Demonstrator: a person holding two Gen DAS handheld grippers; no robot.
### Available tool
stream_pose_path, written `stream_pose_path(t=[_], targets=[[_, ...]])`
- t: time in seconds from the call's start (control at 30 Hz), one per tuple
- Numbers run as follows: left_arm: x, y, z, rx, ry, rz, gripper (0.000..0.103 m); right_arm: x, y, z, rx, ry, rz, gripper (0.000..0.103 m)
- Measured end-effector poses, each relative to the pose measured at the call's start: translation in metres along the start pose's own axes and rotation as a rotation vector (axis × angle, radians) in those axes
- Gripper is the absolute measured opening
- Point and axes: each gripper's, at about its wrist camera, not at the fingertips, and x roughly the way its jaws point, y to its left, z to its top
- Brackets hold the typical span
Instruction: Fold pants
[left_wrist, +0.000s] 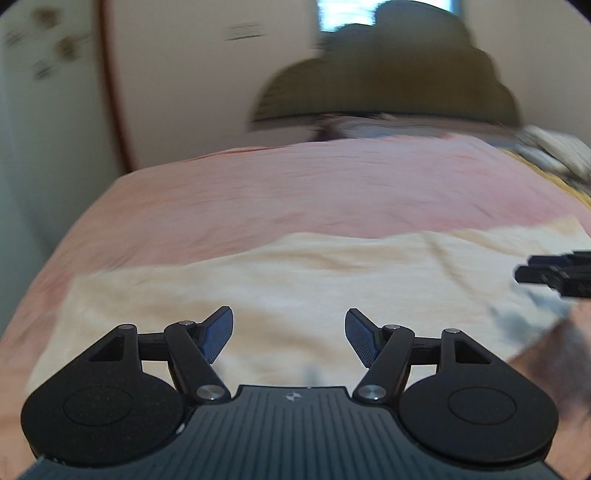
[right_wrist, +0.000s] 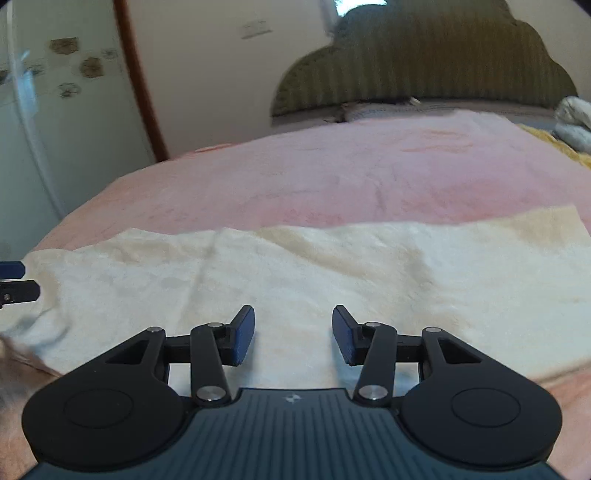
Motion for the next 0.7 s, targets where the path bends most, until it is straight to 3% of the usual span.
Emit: stream_pose_path(t=[0.13,0.27,0.33,0.43,0.63,0.67,0.7], targets=[[-0.022,0.077,-0.014,-0.200,0.025,0.175,0.071,0.027,0.103,0.019,-0.305,-0.002,0.228,0.047],[-0.040,0.144,-0.031,-0.385,0.055,0.322,0.067,0.057,0.203,0.013,-0.554,0.029,0.432,0.046],[-0.042,0.174,-0.039,-0.501,0.075,0.299,0.062,0.065,0.252,0.006,-0.677,0.017,0.527,0.045],[-0.043,0.204,-0.048,-0.651,0.089,0.210,0.053,0.073,0.311,-0.007,-0.841,-0.018,0.594,0.045],[-0.031,0.207,-0.049,-0.721,0.095,0.135,0.043,0.104,0.377,-0.025,-0.977,-0.010,0.606,0.043],[-0.029,0.205,-0.048,-0.717,0.090,0.132,0.037,0.111,0.380,-0.027,-0.990,0.000,0.594,0.039],[-0.026,0.203,-0.047,-0.708,0.087,0.141,0.030,0.114,0.381,-0.029,-0.992,0.009,0.582,0.025]])
